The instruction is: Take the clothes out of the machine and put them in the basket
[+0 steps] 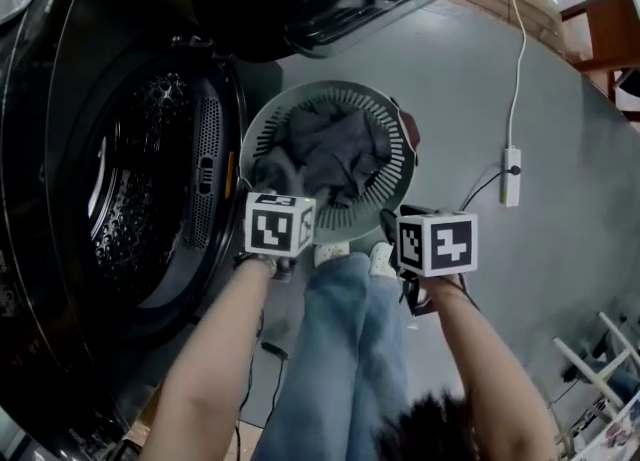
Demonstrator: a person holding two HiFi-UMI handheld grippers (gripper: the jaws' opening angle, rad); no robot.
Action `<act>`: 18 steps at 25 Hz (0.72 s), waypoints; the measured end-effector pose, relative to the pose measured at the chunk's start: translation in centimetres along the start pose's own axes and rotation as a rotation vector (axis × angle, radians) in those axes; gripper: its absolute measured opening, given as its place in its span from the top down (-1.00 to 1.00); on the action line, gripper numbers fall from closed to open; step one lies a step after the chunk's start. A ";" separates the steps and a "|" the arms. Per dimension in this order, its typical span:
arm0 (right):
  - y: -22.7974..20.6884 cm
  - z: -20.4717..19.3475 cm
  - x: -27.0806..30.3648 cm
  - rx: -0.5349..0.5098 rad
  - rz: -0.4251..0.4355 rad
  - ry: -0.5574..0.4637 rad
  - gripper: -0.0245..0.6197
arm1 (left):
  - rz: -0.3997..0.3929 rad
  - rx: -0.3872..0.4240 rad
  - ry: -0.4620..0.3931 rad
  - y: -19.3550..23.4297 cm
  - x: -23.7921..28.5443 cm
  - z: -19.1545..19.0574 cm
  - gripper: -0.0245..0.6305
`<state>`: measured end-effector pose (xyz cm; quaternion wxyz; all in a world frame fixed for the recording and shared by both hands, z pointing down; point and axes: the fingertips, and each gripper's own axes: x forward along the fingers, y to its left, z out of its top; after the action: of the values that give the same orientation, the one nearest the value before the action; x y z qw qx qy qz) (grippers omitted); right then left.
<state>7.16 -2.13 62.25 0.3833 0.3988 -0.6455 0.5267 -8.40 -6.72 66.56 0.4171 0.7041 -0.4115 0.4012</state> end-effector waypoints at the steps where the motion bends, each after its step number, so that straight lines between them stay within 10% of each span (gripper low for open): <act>1: 0.3 -0.1 -0.2 0.010 0.002 -0.006 0.48 | -0.070 0.000 -0.021 -1.9 0.1 0.9 -0.11; 8: 2.2 -0.2 -3.8 0.020 0.005 -0.066 0.48 | -0.113 -0.010 -0.104 -6.4 -3.9 3.3 -0.11; 18: 4.4 -0.3 -15.0 -0.048 -0.004 -0.196 0.48 | 0.042 0.048 -0.195 -6.9 -15.1 3.2 -0.11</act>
<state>8.97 0.36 46.93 0.3286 0.4404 -0.6915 0.4689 -6.46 -3.80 50.02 0.3496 0.7407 -0.4552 0.3493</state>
